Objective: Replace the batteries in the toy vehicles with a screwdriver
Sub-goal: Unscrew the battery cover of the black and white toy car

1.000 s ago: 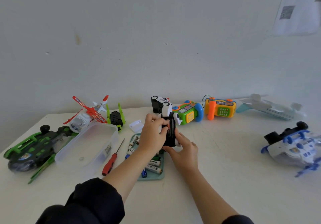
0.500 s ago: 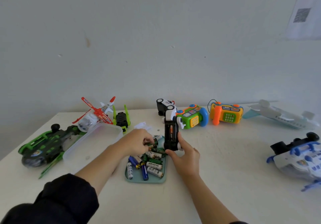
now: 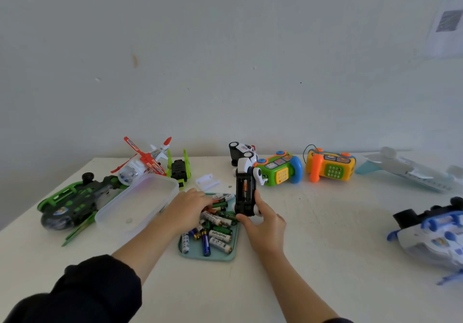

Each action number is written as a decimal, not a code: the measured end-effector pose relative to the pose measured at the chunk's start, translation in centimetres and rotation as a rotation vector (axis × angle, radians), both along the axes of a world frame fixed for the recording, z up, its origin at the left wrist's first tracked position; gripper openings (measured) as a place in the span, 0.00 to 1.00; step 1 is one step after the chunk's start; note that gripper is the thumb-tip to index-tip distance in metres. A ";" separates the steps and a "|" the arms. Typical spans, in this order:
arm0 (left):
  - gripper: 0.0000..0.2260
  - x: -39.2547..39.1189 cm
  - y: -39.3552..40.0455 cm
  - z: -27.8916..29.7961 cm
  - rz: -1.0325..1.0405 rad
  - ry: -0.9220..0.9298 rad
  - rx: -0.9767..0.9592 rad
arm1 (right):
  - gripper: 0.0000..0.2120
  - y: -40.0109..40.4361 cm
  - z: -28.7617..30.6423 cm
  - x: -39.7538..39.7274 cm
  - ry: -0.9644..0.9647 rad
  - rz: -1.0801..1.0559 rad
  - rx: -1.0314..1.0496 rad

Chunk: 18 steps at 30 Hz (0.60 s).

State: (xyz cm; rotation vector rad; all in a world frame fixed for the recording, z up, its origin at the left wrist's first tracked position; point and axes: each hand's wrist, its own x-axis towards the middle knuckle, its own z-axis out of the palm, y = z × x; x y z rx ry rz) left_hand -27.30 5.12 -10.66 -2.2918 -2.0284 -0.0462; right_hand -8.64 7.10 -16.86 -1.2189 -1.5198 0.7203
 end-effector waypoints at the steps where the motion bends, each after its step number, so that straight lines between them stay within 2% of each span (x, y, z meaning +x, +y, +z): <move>1: 0.17 0.0 -0.3 0.0 0.025 -0.044 0.019 | 0.33 -0.1 0.1 0.0 0.002 0.003 -0.001; 3: 0.15 0.1 -0.8 0.2 0.103 -0.216 0.106 | 0.33 -0.3 0.4 0.1 0.007 0.008 -0.010; 6: 0.13 1.7 -1.4 1.2 0.166 -0.593 0.230 | 0.33 -0.5 0.8 0.2 0.038 0.013 -0.022; 8: 0.10 3.3 -1.6 1.8 0.136 -0.716 0.246 | 0.33 -0.7 1.0 0.2 0.043 0.009 -0.021; 13: 0.05 6.8 -1.2 1.4 0.118 -0.735 0.314 | 0.33 -1.1 1.3 0.3 0.034 0.009 -0.020; 18: 0.06 8.4 -0.8 0.1 0.072 -0.717 0.353 | 0.31 -0.8 1.0 0.5 0.128 0.007 -0.035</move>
